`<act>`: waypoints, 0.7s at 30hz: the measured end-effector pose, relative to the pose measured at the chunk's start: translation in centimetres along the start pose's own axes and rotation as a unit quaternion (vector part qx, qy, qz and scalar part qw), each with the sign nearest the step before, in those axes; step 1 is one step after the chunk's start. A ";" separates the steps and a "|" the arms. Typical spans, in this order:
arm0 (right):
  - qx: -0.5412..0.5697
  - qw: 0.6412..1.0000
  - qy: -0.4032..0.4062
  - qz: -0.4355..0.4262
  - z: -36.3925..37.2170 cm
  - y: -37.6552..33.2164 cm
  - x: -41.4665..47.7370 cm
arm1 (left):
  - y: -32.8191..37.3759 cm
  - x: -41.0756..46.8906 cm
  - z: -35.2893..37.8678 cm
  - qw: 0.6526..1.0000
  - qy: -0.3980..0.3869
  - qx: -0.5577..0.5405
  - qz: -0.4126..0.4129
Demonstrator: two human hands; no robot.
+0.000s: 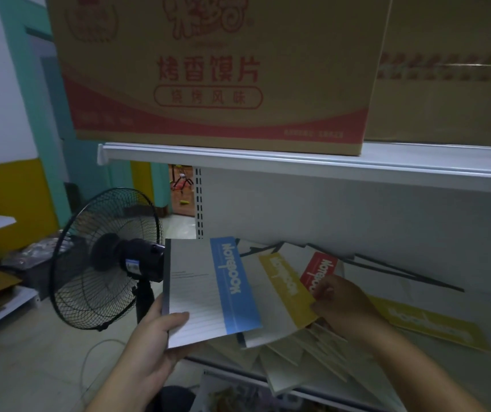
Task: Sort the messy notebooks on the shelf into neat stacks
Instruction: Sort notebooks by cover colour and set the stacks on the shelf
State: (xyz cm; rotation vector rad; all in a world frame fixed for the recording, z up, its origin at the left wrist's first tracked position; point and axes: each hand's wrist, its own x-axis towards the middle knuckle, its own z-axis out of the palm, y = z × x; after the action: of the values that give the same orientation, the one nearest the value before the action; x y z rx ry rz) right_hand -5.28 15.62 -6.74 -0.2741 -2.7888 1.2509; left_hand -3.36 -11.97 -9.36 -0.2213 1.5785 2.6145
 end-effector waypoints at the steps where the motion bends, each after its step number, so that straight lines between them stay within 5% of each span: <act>1: 0.040 0.999 0.004 -0.005 -0.1 0.1 0.1 | 0.0 0.0 -0.1 1.000 0.001 0.000 -0.001; 7: 0.217 0.970 0.104 -0.017 -0.9 0.6 0.0 | 0.1 0.2 -0.6 1.000 0.013 0.007 0.005; 13: 0.411 0.897 0.153 0.049 -1.3 1.6 -0.4 | -0.1 0.7 -0.8 0.999 0.012 0.029 0.015; 17: 0.495 0.849 0.184 0.020 -1.5 0.5 -1.5 | -0.4 0.7 -0.3 0.997 0.004 0.071 0.013; 21: 0.460 0.870 0.177 -0.021 0.1 -0.6 -2.6 | -0.9 0.5 2.0 0.997 -0.020 0.070 0.021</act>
State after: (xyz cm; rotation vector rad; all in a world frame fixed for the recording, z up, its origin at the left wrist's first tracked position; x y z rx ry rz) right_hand -2.78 14.66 -6.29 -0.3124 -1.6354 2.0661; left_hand -3.92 -9.84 -9.30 -0.1260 1.7626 2.5065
